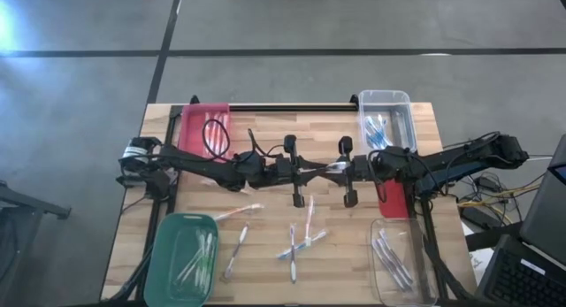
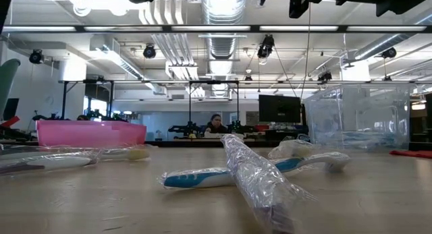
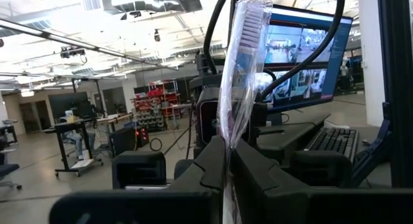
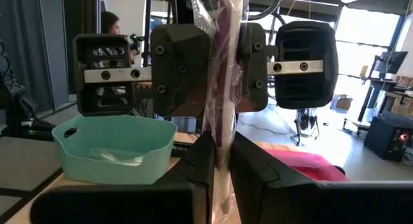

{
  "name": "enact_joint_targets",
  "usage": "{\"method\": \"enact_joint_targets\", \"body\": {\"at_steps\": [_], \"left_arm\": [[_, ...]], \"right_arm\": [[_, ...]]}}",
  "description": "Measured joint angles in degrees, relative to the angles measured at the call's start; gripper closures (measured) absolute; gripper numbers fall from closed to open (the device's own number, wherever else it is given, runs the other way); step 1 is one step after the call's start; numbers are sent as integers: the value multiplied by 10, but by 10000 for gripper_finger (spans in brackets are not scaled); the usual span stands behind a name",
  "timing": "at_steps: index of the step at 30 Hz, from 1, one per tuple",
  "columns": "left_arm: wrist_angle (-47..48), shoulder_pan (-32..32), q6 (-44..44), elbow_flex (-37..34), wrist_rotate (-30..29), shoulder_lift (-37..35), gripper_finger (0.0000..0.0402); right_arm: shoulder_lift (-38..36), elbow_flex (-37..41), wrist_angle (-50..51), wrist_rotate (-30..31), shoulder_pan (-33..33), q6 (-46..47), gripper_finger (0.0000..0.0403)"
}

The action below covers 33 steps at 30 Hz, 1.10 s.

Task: Pick & Place Toothbrushes
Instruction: Put the violet toothbrush into the bottom transparent bin

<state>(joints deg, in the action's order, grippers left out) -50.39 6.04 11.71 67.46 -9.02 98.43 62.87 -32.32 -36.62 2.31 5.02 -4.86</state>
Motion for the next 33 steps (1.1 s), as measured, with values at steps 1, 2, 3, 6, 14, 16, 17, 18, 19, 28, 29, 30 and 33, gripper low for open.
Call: {"method": "enact_joint_targets", "body": {"at_steps": [1, 2, 3, 6, 14, 16, 17, 18, 19, 28, 29, 30, 33], "left_arm": [[0, 0, -2, 0, 0, 0, 383], [0, 0, -2, 0, 0, 0, 383], [0, 0, -2, 0, 0, 0, 381], [0, 0, -2, 0, 0, 0, 371], [13, 1, 13, -1, 2, -2, 309], [46, 1, 13, 0, 2, -10, 283], [68, 1, 14, 2, 2, -17, 269], [95, 1, 14, 4, -3, -25, 255], [125, 2, 14, 6, -14, -35, 242], [472, 3, -55, 6, -45, -186, 202], [505, 3, -76, 3, -49, -204, 203], [532, 3, -92, -3, -53, -221, 205], [572, 7, -131, -36, -69, -269, 212]], "right_arm": [[0, 0, 0, 0, 0, 0, 373], [0, 0, 0, 0, 0, 1, 374], [0, 0, 0, 0, 0, 1, 376], [0, 0, 0, 0, 0, 1, 380], [0, 0, 4, 2, 0, 2, 379], [0, 0, 4, 3, 0, 2, 379], [0, 0, 5, 3, 0, 2, 379], [0, 0, 5, 5, 0, 2, 379], [0, 0, 7, 5, 0, 2, 379], [0, 0, 13, 5, 0, 4, 379], [0, 0, 14, 5, 0, 4, 379], [0, 0, 16, 4, 0, 4, 379], [0, 0, 17, 4, 0, 4, 379]]}}
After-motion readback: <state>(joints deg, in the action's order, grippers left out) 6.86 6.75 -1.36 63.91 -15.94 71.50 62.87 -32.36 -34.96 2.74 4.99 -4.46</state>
